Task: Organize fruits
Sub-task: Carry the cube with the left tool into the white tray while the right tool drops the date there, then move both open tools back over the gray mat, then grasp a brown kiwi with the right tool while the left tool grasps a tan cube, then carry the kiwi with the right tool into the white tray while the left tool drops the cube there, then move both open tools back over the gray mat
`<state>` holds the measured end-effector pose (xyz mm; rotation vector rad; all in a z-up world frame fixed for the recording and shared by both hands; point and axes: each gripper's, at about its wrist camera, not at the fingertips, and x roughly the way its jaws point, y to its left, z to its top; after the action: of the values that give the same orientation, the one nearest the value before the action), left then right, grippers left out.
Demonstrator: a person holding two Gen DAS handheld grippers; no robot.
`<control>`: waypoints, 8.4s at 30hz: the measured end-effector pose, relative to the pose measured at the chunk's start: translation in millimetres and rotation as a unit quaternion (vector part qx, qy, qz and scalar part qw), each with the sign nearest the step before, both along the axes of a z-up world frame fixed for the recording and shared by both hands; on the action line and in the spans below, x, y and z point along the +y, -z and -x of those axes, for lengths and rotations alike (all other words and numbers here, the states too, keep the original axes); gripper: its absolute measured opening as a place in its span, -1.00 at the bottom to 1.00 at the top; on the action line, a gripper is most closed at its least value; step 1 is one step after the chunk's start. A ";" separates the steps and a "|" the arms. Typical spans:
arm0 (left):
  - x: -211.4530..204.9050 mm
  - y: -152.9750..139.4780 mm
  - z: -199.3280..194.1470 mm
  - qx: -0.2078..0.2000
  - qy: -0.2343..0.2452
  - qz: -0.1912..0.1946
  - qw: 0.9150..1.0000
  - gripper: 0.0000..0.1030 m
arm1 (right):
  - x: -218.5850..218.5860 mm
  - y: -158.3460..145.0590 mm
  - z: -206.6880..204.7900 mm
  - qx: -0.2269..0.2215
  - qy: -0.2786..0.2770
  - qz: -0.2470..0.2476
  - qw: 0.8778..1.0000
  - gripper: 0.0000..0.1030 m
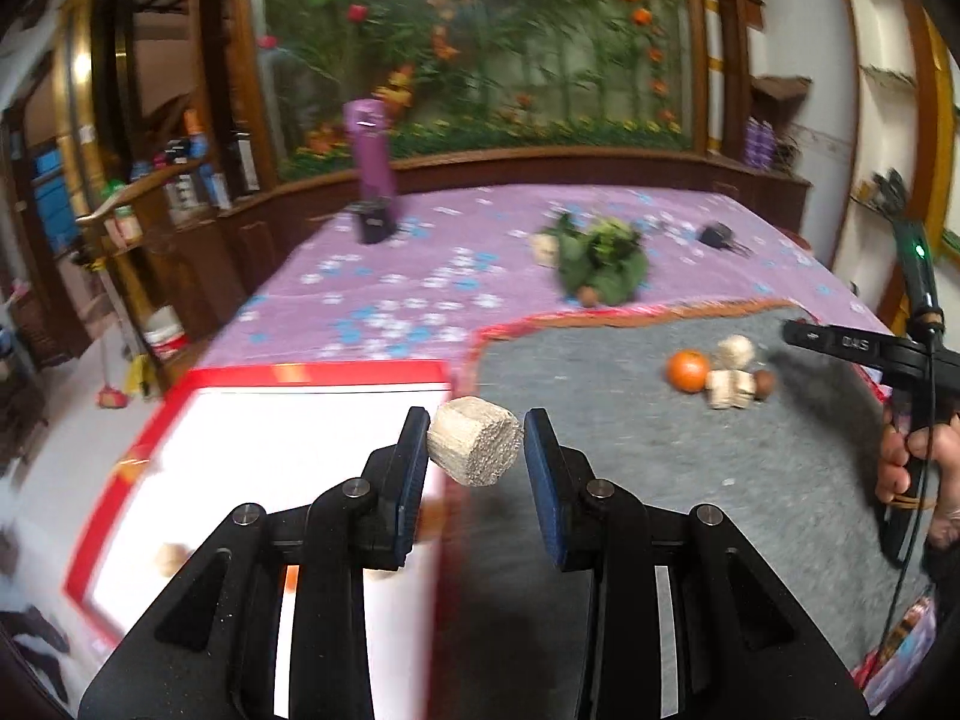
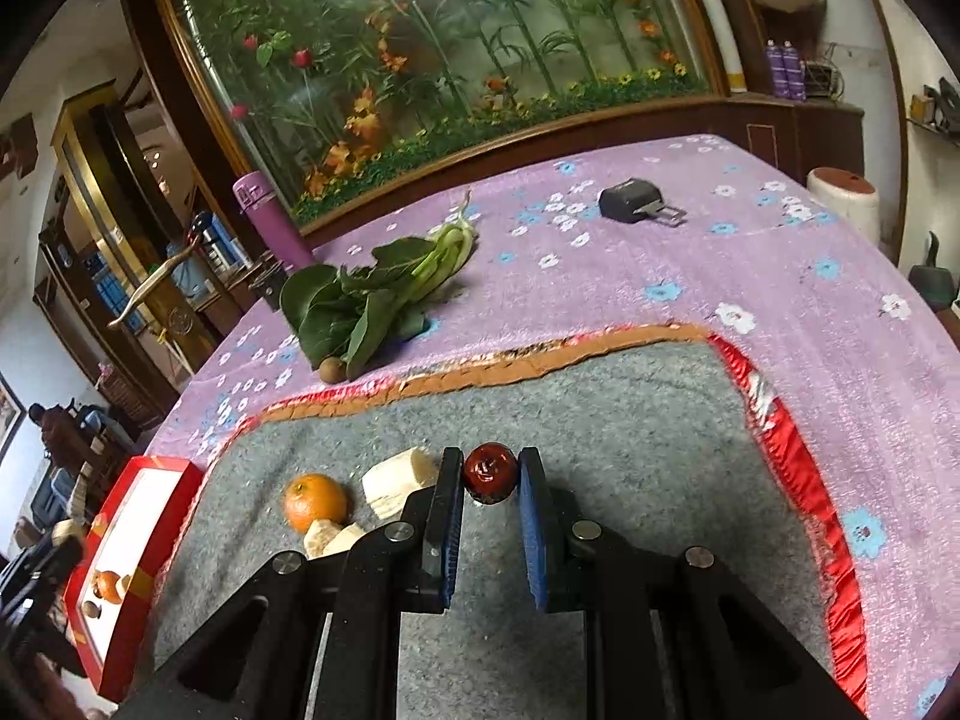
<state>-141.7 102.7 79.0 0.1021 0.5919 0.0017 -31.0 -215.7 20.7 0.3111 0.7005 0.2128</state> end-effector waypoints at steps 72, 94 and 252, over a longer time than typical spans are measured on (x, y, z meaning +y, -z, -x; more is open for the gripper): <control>-41.5 16.3 -0.9 0.030 -0.010 -0.100 0.994 0.40 | -11.4 -11.4 38.5 -0.016 0.001 -0.118 0.993 -0.13; -66.1 33.3 -14.8 0.063 0.023 -0.104 0.992 0.40 | -19.0 2.3 29.1 0.028 0.029 -0.129 0.991 -0.13; 18.0 28.5 13.9 0.052 -0.010 0.008 0.999 0.21 | -1.4 -6.3 -7.0 0.011 -0.021 -0.193 0.981 -0.06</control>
<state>-155.6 120.6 50.5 0.0818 0.6974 0.0121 -24.0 -217.2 27.0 0.6707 0.6855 0.3884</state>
